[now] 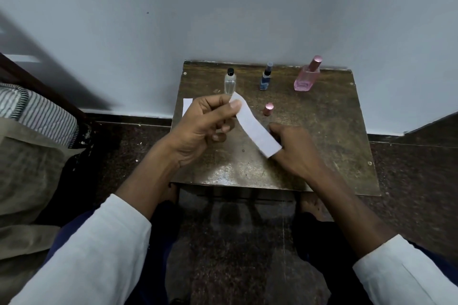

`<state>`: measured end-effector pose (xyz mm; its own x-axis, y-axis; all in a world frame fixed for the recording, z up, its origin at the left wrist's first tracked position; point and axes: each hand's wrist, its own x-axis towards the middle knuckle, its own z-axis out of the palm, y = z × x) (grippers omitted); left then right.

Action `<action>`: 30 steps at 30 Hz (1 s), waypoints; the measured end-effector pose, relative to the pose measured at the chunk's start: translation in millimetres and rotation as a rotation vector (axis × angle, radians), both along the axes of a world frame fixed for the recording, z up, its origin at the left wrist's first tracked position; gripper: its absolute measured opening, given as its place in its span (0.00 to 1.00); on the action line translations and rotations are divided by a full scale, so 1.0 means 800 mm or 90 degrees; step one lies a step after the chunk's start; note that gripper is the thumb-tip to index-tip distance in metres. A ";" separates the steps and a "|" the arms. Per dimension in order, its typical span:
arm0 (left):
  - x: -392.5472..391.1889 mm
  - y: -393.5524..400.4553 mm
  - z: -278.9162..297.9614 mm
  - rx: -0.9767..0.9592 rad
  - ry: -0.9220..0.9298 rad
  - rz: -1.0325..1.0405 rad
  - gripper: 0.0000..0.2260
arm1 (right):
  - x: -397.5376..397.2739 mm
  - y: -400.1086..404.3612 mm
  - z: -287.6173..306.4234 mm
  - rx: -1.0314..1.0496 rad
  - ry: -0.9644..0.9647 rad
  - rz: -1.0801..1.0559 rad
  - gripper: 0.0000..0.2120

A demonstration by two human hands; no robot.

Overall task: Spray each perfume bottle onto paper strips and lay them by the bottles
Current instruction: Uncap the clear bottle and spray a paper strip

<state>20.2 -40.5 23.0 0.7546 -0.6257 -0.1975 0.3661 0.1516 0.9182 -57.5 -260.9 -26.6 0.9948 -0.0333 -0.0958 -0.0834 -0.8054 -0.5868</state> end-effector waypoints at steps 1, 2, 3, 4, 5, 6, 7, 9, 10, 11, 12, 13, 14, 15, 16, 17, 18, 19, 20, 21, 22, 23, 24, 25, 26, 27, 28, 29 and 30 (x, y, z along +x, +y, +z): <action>0.001 0.001 -0.005 0.065 -0.040 0.012 0.05 | 0.000 0.000 -0.002 0.003 -0.003 -0.002 0.07; 0.003 0.002 -0.011 0.193 -0.134 0.024 0.02 | 0.000 0.000 -0.004 0.002 -0.009 -0.004 0.08; 0.003 0.006 -0.018 0.361 -0.255 0.016 0.04 | 0.000 0.000 -0.005 -0.002 -0.014 -0.004 0.08; 0.001 0.008 -0.024 0.477 -0.344 0.007 0.06 | 0.001 0.000 -0.006 -0.006 -0.016 -0.004 0.08; 0.002 0.009 -0.025 0.512 -0.355 0.012 0.06 | 0.001 0.000 -0.006 -0.007 -0.015 -0.003 0.08; 0.001 0.008 -0.022 0.449 -0.294 0.015 0.06 | 0.001 -0.001 -0.006 -0.004 -0.012 -0.001 0.08; 0.001 0.009 -0.017 0.309 -0.191 -0.005 0.04 | 0.001 -0.001 -0.006 0.000 -0.012 0.002 0.07; -0.001 0.007 -0.001 0.022 0.019 -0.058 0.03 | 0.001 -0.002 -0.007 0.011 -0.015 0.006 0.07; -0.002 0.007 0.003 -0.041 0.048 -0.069 0.04 | 0.002 -0.002 -0.007 0.009 -0.016 0.004 0.08; -0.002 0.007 0.000 -0.033 0.035 -0.066 0.03 | 0.002 -0.001 -0.008 0.001 -0.017 0.001 0.09; 0.000 0.007 -0.006 0.059 -0.036 -0.049 0.02 | 0.003 -0.001 -0.009 -0.008 -0.018 -0.001 0.10; 0.002 0.006 -0.010 0.234 -0.174 -0.032 0.01 | 0.003 -0.001 -0.010 -0.013 -0.020 -0.001 0.10; 0.002 0.005 -0.015 0.385 -0.297 -0.023 0.02 | 0.004 -0.001 -0.010 -0.015 -0.022 -0.001 0.10; 0.003 0.005 -0.020 0.440 -0.335 -0.006 0.03 | 0.004 0.000 -0.009 -0.014 -0.026 0.000 0.10; 0.003 0.006 -0.020 0.381 -0.295 0.016 0.02 | 0.004 0.000 -0.008 -0.012 -0.027 0.001 0.10; 0.002 0.007 -0.016 0.233 -0.204 0.025 0.02 | 0.004 0.000 -0.007 -0.011 -0.029 0.003 0.09; 0.004 0.011 -0.010 0.054 -0.087 0.004 0.03 | 0.004 0.000 -0.006 -0.011 -0.026 0.003 0.08; 0.006 0.014 -0.004 -0.099 0.016 -0.017 0.06 | 0.003 0.000 -0.005 -0.013 -0.023 0.004 0.08; 0.008 0.017 0.000 -0.178 0.077 -0.038 0.09 | 0.003 0.000 -0.006 -0.017 -0.023 0.005 0.08; 0.009 0.019 0.001 -0.177 0.084 -0.049 0.09 | 0.004 0.000 -0.007 -0.020 -0.026 0.006 0.09; 0.012 0.019 -0.003 -0.100 0.039 -0.036 0.08 | 0.004 0.000 -0.007 -0.021 -0.028 0.005 0.10; 0.011 0.017 -0.006 0.055 -0.065 -0.015 0.06 | 0.004 -0.001 -0.007 -0.021 -0.029 0.005 0.10; 0.011 0.016 -0.012 0.252 -0.188 -0.001 0.06 | 0.004 0.000 -0.008 -0.023 -0.026 0.005 0.10; 0.010 0.016 -0.017 0.410 -0.270 -0.008 0.07 | 0.004 0.000 -0.007 -0.025 -0.022 0.004 0.10; 0.009 0.015 -0.020 0.481 -0.294 -0.025 0.08 | 0.004 0.000 -0.007 -0.029 -0.019 0.003 0.10; 0.009 0.016 -0.021 0.455 -0.263 -0.031 0.07 | 0.005 0.001 -0.006 -0.030 -0.022 0.002 0.10; 0.007 0.016 -0.017 0.347 -0.202 -0.035 0.05 | 0.005 0.001 -0.006 -0.030 -0.027 0.002 0.10; 0.007 0.017 -0.012 0.215 -0.133 -0.036 0.04 | 0.005 0.000 -0.006 -0.030 -0.032 0.003 0.09; 0.007 0.016 -0.006 0.086 -0.062 -0.027 0.05 | 0.005 0.000 -0.006 -0.030 -0.033 0.003 0.09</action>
